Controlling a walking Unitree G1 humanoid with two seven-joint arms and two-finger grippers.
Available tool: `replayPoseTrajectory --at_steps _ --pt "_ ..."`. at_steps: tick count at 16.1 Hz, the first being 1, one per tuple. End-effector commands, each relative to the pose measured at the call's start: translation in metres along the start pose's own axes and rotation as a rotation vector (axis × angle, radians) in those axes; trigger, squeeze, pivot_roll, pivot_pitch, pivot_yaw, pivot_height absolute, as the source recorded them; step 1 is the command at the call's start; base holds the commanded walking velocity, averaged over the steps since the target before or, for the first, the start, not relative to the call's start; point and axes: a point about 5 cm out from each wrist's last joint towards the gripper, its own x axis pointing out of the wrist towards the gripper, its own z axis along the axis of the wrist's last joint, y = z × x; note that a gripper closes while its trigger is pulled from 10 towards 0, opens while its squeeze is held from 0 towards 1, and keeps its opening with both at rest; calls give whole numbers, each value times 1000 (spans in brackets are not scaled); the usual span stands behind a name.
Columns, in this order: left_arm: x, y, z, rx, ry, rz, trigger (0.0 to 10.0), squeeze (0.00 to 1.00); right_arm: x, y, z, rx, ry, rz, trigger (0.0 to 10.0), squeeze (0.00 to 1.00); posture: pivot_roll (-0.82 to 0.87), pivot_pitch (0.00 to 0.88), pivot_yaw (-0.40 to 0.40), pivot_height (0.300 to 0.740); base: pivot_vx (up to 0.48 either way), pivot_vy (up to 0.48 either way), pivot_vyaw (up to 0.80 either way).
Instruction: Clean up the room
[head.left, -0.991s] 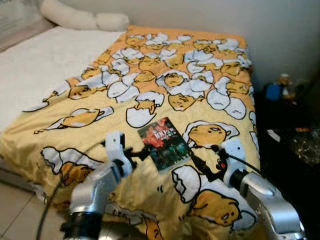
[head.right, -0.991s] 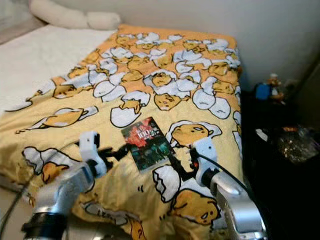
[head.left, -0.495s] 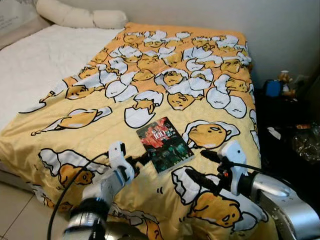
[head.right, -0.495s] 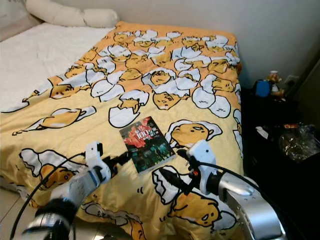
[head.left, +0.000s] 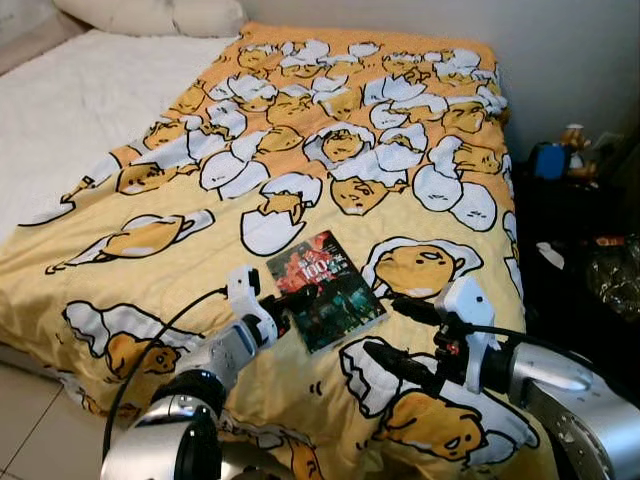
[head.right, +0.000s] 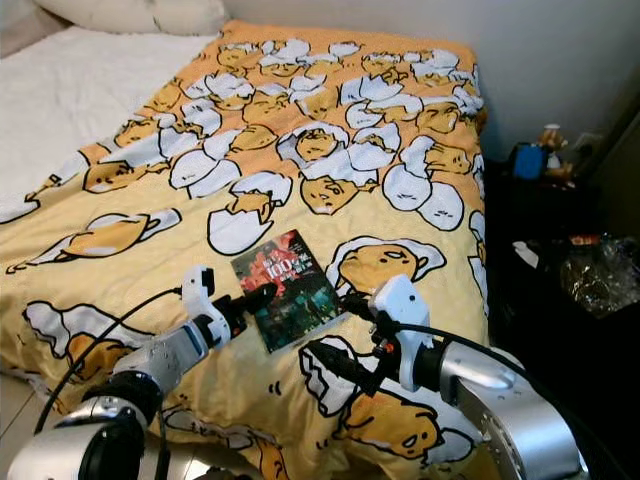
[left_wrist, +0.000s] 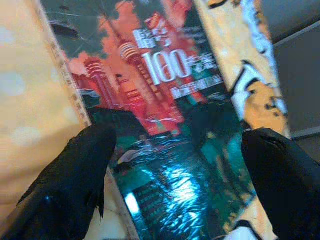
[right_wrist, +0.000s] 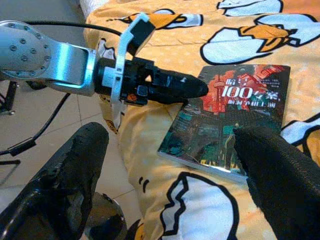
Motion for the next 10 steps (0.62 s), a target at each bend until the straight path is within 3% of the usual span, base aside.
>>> replayPoseTrajectory --at_steps 1,4,7,9,10 --pt "-4 10 -3 -3 17 58 10000 0 -3 4 2 6 -4 20 10000 0 -255 19 71 740 0 0 0" --pt "-2 6 0 -45 -34 23 10000 0 -5 13 3 43 4 89 10000 0 -270 29 75 740 0 0 0" --pt "4 -5 -7 -13 -6 -44 10000 0 -9 20 -4 38 105 167 10000 0 -293 42 73 740 0 0 0" --pt "5 -8 -8 -17 -11 -56 7686 0 -8 19 -4 37 121 176 10000 0 -298 46 72 740 0 0 0" --pt "7 -10 -9 -18 -8 -62 8784 0 -7 18 -2 38 124 182 10000 0 -318 57 68 740 0 0 0"
